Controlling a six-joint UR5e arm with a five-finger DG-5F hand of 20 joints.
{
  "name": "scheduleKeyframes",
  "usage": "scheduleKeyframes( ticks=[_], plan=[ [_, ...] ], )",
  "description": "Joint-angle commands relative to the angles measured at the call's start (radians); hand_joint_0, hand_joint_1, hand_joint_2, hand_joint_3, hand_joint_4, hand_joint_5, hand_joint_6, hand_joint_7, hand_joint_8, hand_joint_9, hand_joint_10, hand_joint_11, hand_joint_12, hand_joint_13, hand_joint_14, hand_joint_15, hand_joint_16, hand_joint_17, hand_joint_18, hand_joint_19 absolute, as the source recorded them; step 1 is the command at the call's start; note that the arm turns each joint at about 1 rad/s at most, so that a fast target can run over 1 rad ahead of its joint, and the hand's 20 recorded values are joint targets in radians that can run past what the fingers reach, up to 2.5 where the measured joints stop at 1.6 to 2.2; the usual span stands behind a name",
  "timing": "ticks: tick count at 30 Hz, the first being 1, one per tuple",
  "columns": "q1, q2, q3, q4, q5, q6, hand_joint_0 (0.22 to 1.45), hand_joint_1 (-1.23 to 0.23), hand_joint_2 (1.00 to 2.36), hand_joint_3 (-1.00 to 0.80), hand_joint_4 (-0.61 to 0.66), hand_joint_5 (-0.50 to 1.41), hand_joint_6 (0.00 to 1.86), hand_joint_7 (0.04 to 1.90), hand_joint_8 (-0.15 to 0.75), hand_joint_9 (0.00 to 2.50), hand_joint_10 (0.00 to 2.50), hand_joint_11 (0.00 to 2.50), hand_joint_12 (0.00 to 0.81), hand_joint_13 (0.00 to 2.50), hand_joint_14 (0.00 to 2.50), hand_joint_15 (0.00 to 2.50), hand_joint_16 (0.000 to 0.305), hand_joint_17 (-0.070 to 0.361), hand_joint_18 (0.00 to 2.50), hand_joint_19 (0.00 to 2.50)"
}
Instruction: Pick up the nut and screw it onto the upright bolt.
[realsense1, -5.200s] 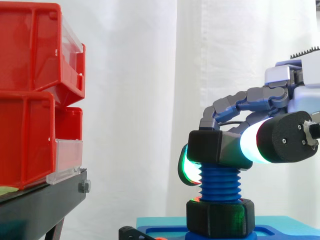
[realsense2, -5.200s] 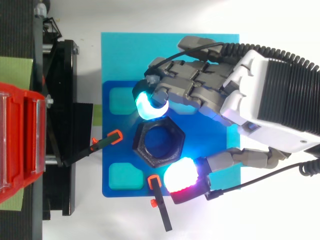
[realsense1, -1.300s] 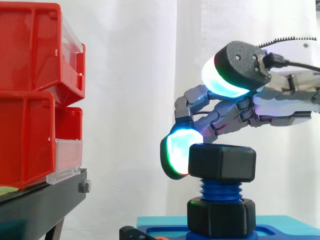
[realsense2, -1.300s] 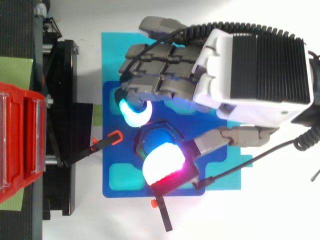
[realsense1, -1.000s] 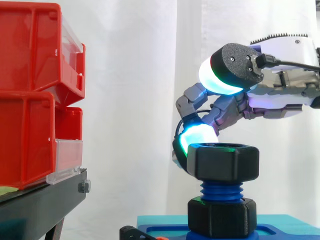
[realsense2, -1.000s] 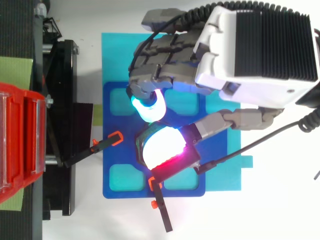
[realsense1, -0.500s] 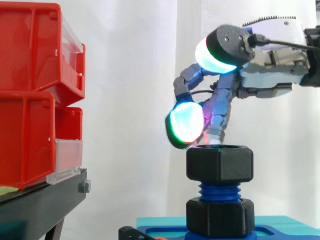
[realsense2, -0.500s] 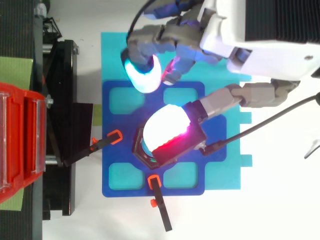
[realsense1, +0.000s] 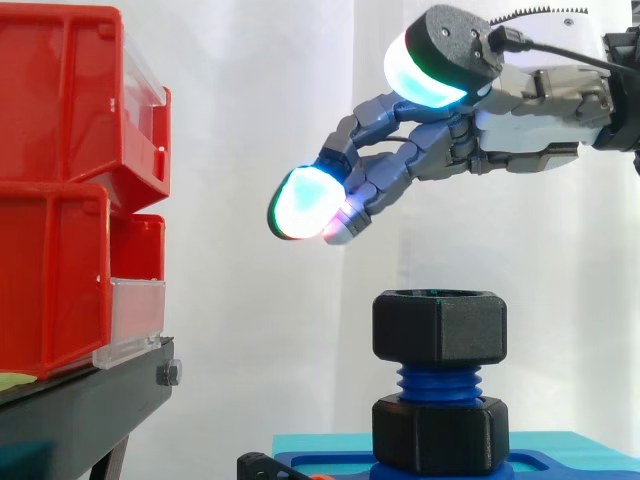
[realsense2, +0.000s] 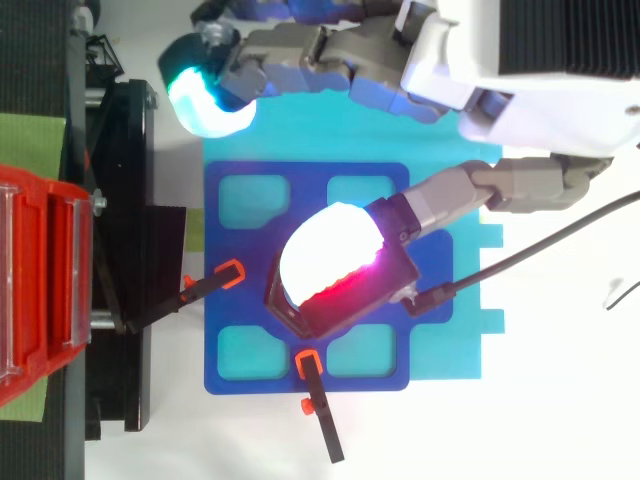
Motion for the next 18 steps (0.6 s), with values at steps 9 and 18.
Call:
scheduleKeyframes(
  ticks=[9,18],
  plan=[
    [0.059,-0.001,-0.037,0.012,0.034,0.003,0.43,0.09,1.0,-0.5,0.12,-0.22,0.5,0.6,0.173,0.0,0.0,0.0,0.341,0.0,0.0,0.0,0.054,0.121,0.0,0.0],
    [0.092,0.0,-0.07,0.015,0.038,0.028,0.43,0.05,1.0,-0.5,0.15,-0.2,0.5,0.62,0.162,0.0,0.0,0.0,0.326,0.0,0.0,0.0,0.053,0.12,0.0,0.0]
  ],
)
